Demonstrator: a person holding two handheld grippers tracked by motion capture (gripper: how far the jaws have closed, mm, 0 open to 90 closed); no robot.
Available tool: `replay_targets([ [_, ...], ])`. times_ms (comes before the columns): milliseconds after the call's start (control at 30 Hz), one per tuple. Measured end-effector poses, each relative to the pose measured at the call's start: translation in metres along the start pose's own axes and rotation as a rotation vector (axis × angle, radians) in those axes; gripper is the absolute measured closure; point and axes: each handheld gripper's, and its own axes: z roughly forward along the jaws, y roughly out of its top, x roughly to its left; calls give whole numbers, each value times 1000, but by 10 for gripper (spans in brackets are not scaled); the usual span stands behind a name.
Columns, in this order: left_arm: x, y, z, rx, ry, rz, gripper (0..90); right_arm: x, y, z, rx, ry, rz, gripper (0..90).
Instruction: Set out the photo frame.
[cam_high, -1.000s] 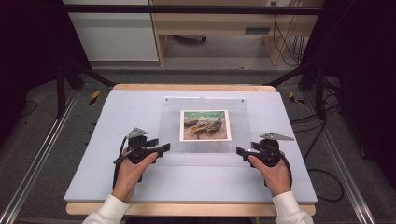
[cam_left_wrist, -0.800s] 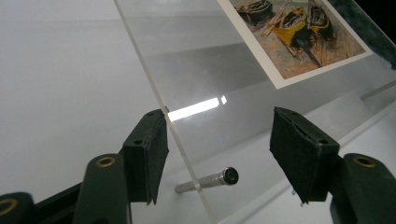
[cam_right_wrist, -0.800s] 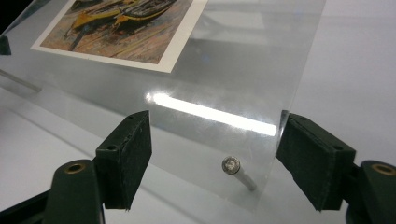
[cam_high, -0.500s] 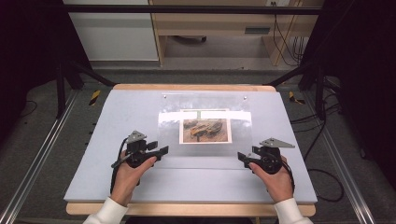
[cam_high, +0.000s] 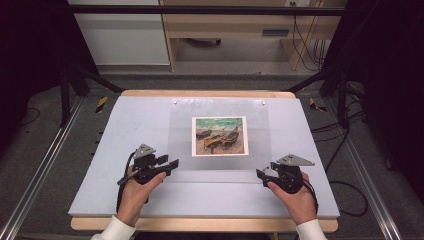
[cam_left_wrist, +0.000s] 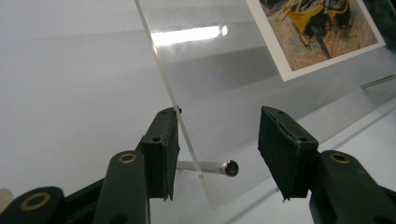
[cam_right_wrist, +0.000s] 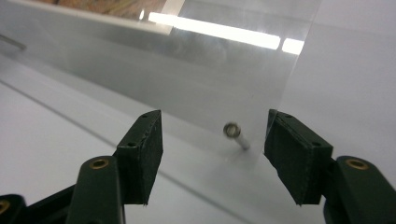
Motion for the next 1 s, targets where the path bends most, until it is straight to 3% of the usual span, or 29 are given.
replay_targets([
  [33, 1, -1, 0, 0, -7, -8, 477, 0, 0, 0, 0, 0, 0, 397],
  [67, 4, -1, 0, -9, -34, -50, 475, -1, -1, -1, -3, -5, 13, 430],
  [167, 8, -1, 1, -9, -60, -84, 471, -3, -1, 0, -4, -4, 25, 492],
  [233, 15, 0, 2, -1, -95, -134, 470, -5, 0, 1, -11, -38, 24, 545],
  [333, 18, 0, 4, -5, -112, -148, 471, -8, 2, 4, -20, -18, 38, 550],
  [567, 17, 2, 2, 13, -110, -123, 472, -8, 0, 6, -6, 2, 48, 533],
  [667, 16, 1, 2, 13, -108, -114, 472, -10, -1, 4, 0, 43, 65, 484],
  [967, 15, 2, 1, 19, -108, -97, 473, -13, 0, 3, 12, 98, 79, 404],
  [1000, 15, 2, 3, 3, -118, -86, 474, -13, 0, 3, 16, 107, 80, 388],
])
